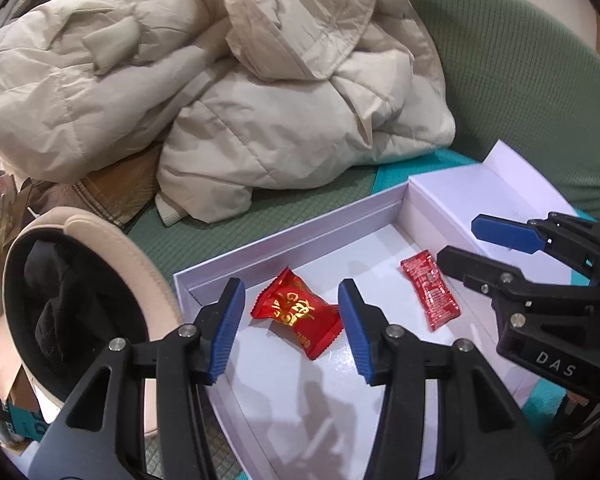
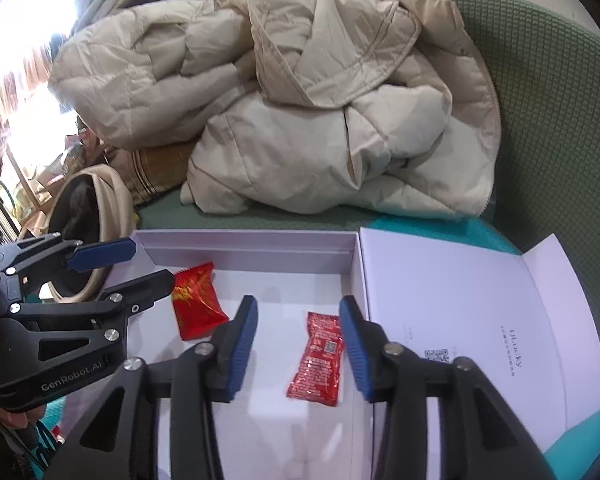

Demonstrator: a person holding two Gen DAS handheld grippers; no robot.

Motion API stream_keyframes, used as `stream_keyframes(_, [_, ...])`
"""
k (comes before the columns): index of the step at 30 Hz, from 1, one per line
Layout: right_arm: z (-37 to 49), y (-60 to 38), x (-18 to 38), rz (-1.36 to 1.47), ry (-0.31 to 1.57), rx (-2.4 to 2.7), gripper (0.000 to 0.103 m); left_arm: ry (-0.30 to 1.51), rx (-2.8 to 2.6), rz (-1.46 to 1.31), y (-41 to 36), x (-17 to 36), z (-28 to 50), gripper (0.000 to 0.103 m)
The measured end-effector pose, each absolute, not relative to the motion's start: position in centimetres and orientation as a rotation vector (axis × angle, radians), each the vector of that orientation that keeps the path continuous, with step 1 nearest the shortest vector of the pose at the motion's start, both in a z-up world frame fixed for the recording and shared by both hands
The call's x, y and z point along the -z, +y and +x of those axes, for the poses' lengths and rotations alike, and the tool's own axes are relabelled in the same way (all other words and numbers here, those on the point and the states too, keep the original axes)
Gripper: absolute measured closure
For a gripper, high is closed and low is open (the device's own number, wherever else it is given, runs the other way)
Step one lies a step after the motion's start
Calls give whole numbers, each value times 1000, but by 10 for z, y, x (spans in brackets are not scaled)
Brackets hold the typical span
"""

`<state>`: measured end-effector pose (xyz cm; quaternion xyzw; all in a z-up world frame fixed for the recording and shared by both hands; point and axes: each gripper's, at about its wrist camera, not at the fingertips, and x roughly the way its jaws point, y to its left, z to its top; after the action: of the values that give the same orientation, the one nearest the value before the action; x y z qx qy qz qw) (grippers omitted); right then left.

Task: Organize objects
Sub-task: 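Lower both packets into the white box and open both grippers, then withdraw both grippers from the box back toward the snack pile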

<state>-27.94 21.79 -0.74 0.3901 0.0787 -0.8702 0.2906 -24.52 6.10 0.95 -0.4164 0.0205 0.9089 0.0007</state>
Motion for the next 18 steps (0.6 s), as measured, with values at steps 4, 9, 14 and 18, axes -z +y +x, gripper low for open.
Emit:
stream_keyframes(4, [-271,217,-4,998,181,2318,52,14,-2889,-1260,54,-22,-231,52])
stream_keyframes(9, [-262,209,-10,961,175,2292,49,7,-2938,-1254,46,-30,-212,47])
stream_keyframes(14, [-248,203,-16,934,179,2269,49,-54,-2963,-1305,32,-35,-192,46])
stream_keyframes(18, [-225,195,-35,869,266,2328,49,-60,-3012,-1270,21,-46,-165,46])
